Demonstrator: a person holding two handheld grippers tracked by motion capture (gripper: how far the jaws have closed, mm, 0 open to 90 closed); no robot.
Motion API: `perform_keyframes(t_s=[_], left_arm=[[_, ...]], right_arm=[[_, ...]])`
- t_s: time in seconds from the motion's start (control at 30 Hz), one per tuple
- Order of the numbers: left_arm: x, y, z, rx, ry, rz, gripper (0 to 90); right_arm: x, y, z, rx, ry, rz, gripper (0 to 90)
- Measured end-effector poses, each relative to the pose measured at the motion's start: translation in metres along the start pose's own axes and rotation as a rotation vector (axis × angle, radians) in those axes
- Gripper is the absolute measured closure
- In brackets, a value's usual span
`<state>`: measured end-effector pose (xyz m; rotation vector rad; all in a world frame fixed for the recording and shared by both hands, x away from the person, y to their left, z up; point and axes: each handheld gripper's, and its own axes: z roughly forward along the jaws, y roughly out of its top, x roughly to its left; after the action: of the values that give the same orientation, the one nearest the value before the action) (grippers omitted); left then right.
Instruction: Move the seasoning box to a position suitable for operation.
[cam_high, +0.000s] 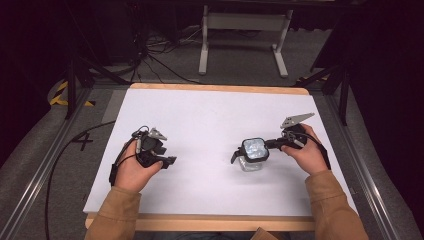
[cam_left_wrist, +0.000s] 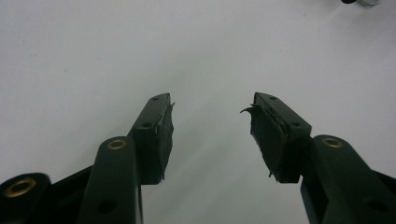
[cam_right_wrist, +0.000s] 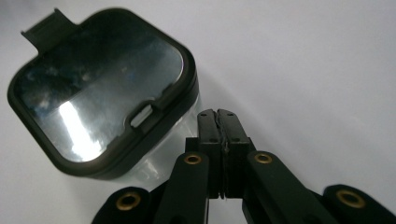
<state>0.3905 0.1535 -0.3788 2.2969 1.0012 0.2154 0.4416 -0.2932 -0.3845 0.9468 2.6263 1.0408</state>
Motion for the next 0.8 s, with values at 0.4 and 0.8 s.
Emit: perform_keyframes(t_s=[0.4,0.8], left_arm=[[-0.006,0.014,0.012,0.007,-0.026,0.039,50.8],[-0.009,0.025,0.021,0.011,-0.053,0.066,50.6]], right_arm=[[0.013,-0.011,0.003,0.055,0.021,0.008,90.0],[0.026,-0.016,-0.001,0.069,0.053,0.000,90.0]])
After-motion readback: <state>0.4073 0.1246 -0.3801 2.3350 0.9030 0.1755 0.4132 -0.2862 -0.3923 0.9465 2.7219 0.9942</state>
